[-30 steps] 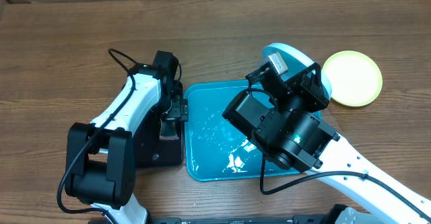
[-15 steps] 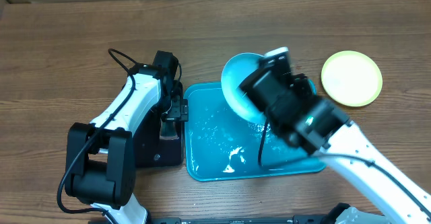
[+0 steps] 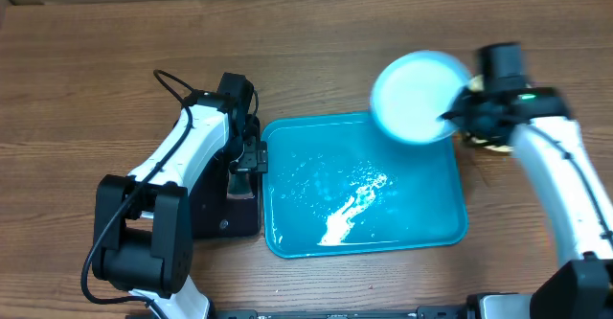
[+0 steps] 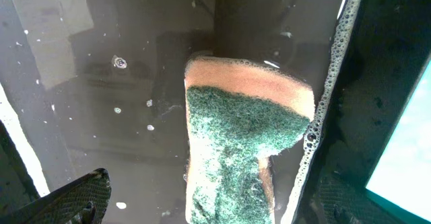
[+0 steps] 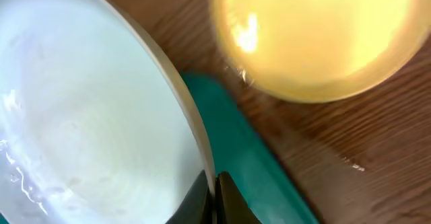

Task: Clean dirty plates on tray and stack at the side
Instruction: 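Place the white plate on the yellow plate stack right of tray, then release the white plate and withdraw the right gripper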

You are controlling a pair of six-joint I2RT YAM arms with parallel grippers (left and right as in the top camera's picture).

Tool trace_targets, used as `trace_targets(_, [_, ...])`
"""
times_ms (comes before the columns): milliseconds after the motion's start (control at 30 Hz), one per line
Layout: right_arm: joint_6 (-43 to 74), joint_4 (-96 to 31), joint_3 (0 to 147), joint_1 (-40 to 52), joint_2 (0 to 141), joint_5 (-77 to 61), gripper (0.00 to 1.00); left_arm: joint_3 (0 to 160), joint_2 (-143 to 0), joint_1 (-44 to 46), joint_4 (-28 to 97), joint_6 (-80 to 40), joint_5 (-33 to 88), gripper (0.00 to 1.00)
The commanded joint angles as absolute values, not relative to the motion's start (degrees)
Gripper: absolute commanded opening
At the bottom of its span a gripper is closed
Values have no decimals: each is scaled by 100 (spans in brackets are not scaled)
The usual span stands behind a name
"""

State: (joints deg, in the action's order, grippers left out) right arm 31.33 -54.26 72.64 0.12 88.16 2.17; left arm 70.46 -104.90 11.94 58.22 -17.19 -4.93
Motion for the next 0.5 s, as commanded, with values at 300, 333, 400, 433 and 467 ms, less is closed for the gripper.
trace_targets(300, [2950,-5332,7295,-2912,9376,-784,4,6995,-10471,1201,5776,-1848,-436,100])
trace_targets(333, [2895,-5325,7295,-3009,9465,-781,4,6995,-10471,1201,5765,-1848,-436,100])
trace_targets(400, [2799,-5308,7295,-3133,9686,-784,4,6995,-10471,1201,5730,-1846,-436,100])
trace_targets(433, [2735,-5290,7295,-3157,9817,-784,4,6995,-10471,1201,5708,-1846,-438,100])
trace_targets(467, [2670,-5266,7295,-3157,9931,-779,4,6995,-10471,1201,5690,-1846,-438,100])
